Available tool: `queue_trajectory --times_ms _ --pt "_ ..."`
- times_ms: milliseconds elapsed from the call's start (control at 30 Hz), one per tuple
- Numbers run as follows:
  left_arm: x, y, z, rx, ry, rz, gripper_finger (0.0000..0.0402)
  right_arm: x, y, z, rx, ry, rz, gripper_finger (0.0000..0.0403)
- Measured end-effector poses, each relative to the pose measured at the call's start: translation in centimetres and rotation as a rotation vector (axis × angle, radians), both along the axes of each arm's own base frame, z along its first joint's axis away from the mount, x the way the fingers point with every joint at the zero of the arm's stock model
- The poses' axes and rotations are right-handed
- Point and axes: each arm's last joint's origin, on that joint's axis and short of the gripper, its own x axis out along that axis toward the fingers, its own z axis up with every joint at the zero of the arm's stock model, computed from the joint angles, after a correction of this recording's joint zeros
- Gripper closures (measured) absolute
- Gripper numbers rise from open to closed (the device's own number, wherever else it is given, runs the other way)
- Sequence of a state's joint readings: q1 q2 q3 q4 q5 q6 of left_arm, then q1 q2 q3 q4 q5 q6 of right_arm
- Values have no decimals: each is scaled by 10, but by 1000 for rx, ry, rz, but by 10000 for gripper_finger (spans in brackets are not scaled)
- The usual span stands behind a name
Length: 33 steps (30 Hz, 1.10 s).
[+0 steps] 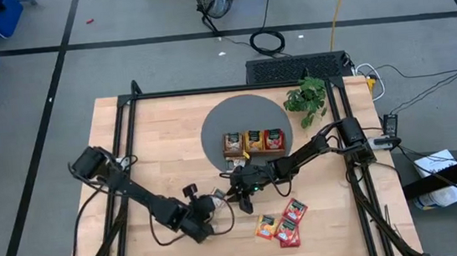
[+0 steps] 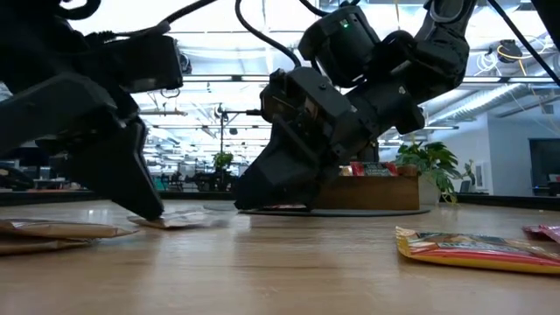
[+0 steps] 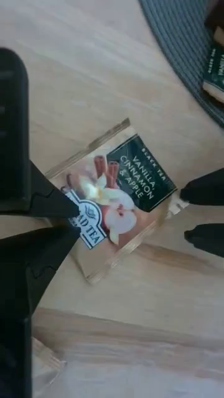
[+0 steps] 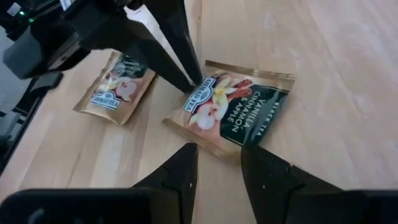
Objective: Pick & Place Tea
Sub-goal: Put the brown tea packet into the left section of the wooden organizer
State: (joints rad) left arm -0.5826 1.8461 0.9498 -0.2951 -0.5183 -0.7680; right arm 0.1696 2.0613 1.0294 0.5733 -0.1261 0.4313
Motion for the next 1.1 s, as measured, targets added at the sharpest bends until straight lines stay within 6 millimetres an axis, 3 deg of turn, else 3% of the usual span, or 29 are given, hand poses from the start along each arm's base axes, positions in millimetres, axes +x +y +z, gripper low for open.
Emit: queue_trajectory --times_ms 667,1100 --pt "-18 8 -26 -92 -89 33 360 -3 -4 -5 -97 58 -115 289" --pt "-26 10 -36 -148 -192 13 360 -3 -4 -8 -88 60 -99 289"
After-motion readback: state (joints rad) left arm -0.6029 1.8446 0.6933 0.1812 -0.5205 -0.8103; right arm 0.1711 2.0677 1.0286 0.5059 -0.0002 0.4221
